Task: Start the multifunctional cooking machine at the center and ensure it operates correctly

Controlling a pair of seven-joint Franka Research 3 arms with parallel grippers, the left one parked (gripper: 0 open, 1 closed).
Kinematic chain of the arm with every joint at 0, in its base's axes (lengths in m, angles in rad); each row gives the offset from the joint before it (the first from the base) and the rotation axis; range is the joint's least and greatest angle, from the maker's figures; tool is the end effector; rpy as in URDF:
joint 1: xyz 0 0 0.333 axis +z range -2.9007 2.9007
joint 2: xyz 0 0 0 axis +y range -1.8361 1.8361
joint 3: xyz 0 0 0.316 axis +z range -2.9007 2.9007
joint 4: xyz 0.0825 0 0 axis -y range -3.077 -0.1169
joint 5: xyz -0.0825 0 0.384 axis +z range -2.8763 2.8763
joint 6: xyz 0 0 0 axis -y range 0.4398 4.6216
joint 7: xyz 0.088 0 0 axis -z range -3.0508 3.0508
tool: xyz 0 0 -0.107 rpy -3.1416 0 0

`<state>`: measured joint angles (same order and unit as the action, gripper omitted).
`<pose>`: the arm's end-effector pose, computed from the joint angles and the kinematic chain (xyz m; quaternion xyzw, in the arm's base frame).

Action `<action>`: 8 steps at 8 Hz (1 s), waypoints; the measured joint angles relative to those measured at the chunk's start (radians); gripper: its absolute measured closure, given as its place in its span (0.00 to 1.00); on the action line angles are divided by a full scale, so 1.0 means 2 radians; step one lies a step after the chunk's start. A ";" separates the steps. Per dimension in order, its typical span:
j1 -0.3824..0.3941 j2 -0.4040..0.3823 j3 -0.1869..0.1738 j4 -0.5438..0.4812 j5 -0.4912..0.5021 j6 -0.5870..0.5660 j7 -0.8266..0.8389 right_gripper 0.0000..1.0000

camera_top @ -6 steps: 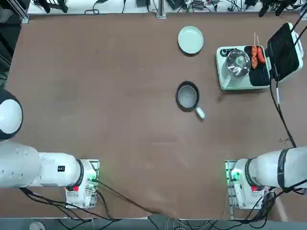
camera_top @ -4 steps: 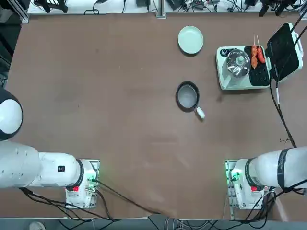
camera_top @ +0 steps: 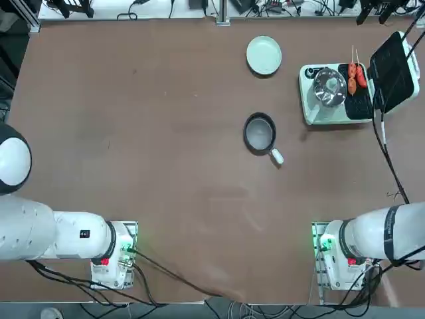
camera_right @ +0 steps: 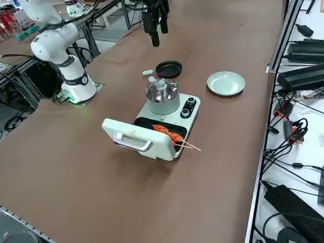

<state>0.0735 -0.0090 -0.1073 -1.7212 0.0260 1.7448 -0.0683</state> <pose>0.5627 -0.0169 0.5732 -0.9997 -0.0152 -0.0169 0.0125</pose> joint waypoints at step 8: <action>0.013 0.139 0.003 -0.003 0.000 0.159 0.000 0.00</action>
<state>0.0989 0.2689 -0.1019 -1.7263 0.0261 2.0636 -0.0682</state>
